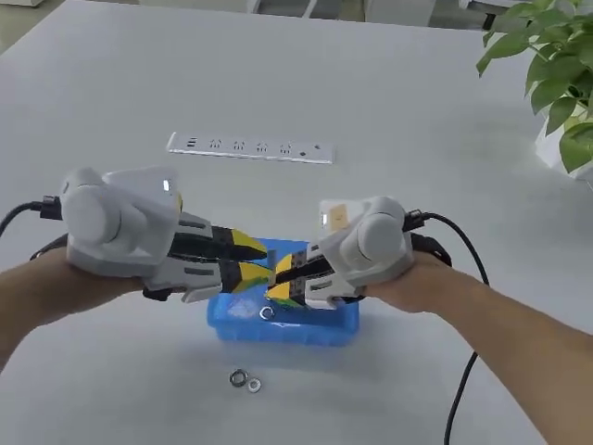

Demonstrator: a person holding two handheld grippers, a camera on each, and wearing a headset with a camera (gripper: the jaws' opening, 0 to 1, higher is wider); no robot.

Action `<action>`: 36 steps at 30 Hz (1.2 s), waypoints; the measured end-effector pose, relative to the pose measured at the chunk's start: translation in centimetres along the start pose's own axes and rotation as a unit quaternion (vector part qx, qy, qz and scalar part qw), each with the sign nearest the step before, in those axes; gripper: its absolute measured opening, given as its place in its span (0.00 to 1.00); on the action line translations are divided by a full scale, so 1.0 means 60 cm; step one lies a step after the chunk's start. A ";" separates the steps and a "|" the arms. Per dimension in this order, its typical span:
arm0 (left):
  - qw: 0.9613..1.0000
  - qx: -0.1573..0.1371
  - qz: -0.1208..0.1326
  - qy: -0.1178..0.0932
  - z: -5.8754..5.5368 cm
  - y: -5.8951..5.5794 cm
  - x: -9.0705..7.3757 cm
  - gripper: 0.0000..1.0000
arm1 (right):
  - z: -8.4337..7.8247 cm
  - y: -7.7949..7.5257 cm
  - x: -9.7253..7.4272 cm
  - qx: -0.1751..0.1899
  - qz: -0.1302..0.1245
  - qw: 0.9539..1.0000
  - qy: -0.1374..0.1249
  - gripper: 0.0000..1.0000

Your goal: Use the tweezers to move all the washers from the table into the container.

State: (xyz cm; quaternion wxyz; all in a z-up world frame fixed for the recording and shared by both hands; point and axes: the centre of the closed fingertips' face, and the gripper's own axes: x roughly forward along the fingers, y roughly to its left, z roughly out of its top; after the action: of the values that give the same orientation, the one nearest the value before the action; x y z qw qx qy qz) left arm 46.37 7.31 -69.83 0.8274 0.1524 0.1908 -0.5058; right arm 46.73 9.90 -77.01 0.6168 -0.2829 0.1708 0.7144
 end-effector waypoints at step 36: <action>0.999 0.037 -0.018 0.015 0.009 -0.004 0.016 0.06 | 0.003 -0.001 -0.019 0.002 -0.022 1.000 0.009 0.16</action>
State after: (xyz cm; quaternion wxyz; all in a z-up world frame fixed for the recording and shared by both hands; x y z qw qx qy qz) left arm 46.63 6.20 -69.81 0.8087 0.1870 0.1866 -0.5255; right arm 46.86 9.12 -76.17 0.6317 -0.2918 0.1713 0.6975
